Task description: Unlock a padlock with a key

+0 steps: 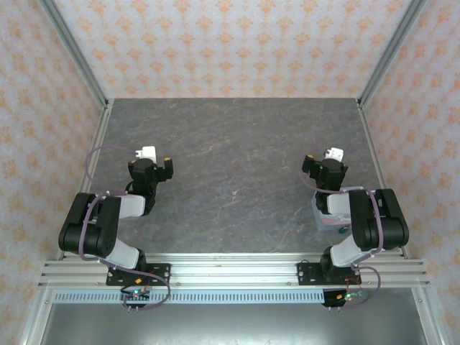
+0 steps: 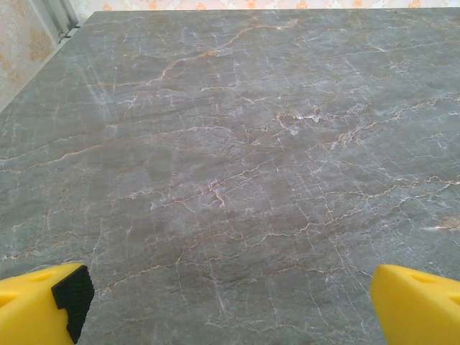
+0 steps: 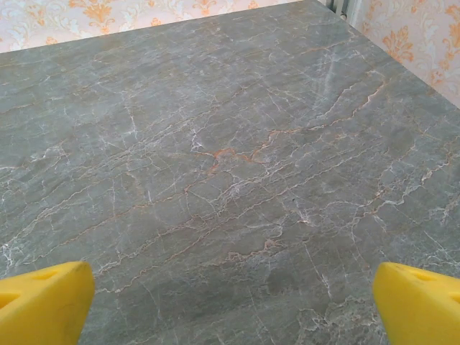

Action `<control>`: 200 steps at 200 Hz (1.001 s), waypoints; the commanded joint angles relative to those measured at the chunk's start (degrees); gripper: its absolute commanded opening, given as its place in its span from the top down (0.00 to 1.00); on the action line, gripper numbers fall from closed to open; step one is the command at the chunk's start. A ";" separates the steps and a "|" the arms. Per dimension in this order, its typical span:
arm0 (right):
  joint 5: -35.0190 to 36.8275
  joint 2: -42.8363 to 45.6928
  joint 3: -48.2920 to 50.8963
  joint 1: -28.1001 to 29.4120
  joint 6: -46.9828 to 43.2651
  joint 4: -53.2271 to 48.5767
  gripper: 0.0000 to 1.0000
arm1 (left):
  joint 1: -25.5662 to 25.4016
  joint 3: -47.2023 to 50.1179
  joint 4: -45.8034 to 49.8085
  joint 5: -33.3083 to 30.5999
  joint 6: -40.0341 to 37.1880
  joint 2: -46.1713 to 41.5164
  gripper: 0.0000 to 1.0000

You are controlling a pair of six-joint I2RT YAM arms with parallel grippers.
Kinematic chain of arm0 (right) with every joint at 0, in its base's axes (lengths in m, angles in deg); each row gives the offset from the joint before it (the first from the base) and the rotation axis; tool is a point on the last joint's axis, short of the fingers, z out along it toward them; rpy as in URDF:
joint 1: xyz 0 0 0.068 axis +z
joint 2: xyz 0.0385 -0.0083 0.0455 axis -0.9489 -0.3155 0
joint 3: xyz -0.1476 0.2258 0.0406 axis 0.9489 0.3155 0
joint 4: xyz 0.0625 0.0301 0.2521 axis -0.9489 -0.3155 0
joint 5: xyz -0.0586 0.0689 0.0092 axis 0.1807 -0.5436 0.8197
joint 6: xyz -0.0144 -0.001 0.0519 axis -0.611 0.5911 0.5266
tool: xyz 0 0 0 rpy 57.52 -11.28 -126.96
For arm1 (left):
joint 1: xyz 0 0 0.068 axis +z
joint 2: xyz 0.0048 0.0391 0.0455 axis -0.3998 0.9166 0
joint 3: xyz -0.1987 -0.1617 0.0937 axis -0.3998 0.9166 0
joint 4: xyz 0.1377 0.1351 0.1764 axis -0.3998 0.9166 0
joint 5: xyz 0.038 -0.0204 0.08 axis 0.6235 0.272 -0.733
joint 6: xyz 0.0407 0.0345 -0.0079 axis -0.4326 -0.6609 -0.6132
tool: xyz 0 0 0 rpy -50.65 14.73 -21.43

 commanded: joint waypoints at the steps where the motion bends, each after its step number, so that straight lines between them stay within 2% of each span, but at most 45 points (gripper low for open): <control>1: 0.36 0.60 -0.31 -0.32 0.59 0.56 0.01 | 0.41 -1.26 -0.67 0.22 -0.60 -0.06 0.00; 148: 1.07 1.13 -0.42 -0.44 1.14 0.61 0.01 | 0.41 -1.31 -0.12 0.13 -0.56 -0.22 0.00; 173: 3.11 6.96 -5.55 -0.44 1.96 -13.68 0.01 | 0.41 -4.57 6.83 -1.60 0.27 -1.91 0.00; 200: 2.50 12.79 -8.26 -0.40 5.06 -22.76 0.01 | 0.46 -10.34 18.18 -0.61 -0.20 -4.51 0.00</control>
